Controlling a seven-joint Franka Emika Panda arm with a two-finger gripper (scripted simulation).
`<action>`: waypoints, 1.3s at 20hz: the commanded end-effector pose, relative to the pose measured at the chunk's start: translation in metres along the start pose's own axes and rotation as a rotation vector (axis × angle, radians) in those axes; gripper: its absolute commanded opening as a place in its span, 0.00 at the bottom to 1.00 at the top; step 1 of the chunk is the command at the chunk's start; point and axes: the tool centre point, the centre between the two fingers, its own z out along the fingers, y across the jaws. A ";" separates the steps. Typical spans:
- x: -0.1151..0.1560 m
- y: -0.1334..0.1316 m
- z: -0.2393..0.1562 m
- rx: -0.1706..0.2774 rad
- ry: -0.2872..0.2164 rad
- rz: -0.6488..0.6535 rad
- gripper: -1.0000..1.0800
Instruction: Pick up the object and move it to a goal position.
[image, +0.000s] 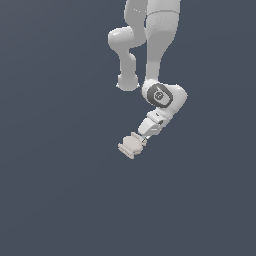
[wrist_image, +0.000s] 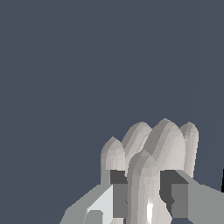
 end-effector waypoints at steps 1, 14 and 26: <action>-0.003 0.007 -0.003 0.000 0.000 0.001 0.00; -0.045 0.087 -0.037 0.000 0.001 0.002 0.00; -0.094 0.183 -0.078 0.001 0.003 0.002 0.00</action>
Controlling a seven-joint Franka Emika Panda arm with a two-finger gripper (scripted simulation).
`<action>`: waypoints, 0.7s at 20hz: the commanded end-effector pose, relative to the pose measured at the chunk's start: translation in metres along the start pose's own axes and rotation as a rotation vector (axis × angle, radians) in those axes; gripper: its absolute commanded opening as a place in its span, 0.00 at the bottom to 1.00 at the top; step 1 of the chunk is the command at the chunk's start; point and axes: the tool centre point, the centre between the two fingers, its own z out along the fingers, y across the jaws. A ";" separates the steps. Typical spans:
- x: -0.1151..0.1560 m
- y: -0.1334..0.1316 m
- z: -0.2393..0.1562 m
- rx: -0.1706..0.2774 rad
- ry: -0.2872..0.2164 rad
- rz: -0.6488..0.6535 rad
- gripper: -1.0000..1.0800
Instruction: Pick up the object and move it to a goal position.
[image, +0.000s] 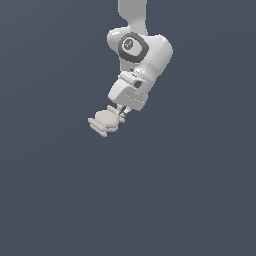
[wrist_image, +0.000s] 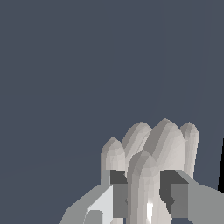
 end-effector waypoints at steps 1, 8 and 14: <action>-0.010 0.019 -0.008 0.000 0.001 -0.001 0.00; -0.035 0.071 -0.030 0.001 0.002 -0.001 0.00; -0.056 0.115 -0.049 0.002 0.003 -0.001 0.00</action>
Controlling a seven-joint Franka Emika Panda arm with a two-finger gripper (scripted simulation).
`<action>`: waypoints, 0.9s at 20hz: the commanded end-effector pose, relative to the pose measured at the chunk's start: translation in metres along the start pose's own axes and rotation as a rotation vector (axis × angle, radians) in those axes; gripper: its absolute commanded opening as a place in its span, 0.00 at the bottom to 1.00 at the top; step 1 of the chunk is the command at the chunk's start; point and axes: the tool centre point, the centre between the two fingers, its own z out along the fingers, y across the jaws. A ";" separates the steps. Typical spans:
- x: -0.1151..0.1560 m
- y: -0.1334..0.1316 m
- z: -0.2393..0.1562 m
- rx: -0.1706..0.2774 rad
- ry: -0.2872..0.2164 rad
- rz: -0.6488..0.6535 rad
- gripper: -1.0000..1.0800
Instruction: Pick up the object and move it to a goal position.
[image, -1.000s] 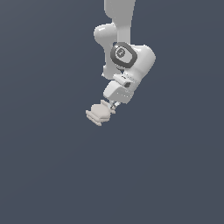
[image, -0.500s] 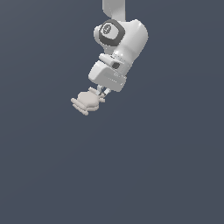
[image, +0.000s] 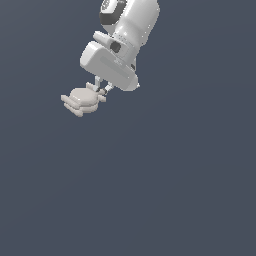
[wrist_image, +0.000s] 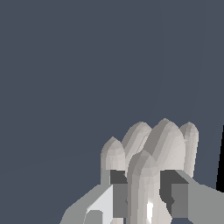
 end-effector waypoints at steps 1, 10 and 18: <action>-0.009 0.019 -0.008 0.000 0.001 -0.001 0.00; -0.042 0.089 -0.038 0.001 0.001 -0.001 0.00; -0.061 0.135 -0.056 -0.001 -0.001 -0.001 0.00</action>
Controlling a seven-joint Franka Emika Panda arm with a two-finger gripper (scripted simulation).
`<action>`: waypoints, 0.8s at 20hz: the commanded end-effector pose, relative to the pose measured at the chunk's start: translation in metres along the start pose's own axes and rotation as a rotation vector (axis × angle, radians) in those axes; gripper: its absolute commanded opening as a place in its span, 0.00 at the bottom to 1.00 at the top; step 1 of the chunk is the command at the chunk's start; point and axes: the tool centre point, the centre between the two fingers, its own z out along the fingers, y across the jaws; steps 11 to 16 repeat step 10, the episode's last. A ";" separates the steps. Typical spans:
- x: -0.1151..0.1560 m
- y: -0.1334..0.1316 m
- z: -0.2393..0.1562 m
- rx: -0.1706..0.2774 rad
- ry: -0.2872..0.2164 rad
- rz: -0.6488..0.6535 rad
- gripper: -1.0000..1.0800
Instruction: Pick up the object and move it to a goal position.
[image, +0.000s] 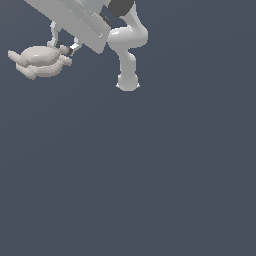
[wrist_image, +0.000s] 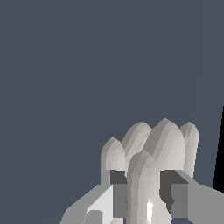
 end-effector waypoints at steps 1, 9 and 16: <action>-0.005 0.011 -0.005 -0.001 -0.001 -0.001 0.00; -0.010 0.026 -0.010 -0.002 -0.002 0.000 0.00; -0.010 0.026 -0.010 -0.003 -0.003 0.000 0.00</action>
